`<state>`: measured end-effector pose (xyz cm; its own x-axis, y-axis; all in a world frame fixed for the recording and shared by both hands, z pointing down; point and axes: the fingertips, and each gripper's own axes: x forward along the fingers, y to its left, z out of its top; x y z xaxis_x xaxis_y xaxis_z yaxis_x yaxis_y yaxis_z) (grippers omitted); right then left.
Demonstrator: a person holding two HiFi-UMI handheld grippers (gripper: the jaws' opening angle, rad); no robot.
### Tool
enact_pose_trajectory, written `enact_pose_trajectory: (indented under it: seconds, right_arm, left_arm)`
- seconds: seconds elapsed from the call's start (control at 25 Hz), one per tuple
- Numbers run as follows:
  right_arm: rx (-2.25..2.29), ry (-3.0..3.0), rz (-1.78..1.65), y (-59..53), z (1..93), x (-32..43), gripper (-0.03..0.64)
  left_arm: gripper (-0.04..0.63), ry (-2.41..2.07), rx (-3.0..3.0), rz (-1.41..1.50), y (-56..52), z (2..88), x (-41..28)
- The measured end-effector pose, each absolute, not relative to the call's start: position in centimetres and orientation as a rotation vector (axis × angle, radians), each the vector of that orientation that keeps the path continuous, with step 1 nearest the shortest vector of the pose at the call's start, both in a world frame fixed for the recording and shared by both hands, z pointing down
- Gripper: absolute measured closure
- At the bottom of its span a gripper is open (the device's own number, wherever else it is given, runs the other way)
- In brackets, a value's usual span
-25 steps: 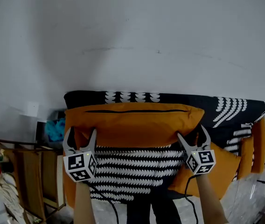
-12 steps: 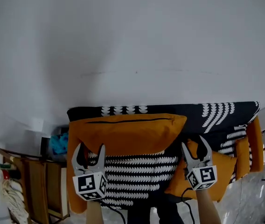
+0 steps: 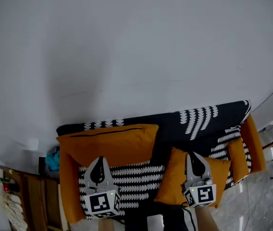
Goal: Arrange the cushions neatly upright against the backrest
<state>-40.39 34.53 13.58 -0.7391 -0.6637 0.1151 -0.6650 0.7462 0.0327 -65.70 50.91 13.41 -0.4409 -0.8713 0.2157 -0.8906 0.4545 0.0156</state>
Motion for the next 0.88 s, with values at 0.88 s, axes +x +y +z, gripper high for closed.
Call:
enact_pose_trajectory:
  seconds: [0.88]
  right_arm:
    - [1.118,-2.872,-0.015,31.1,7.5,-27.0,0.586]
  left_arm:
    - [0.592,-2.632,1.494,0.005,47.3,4.3,-51.3]
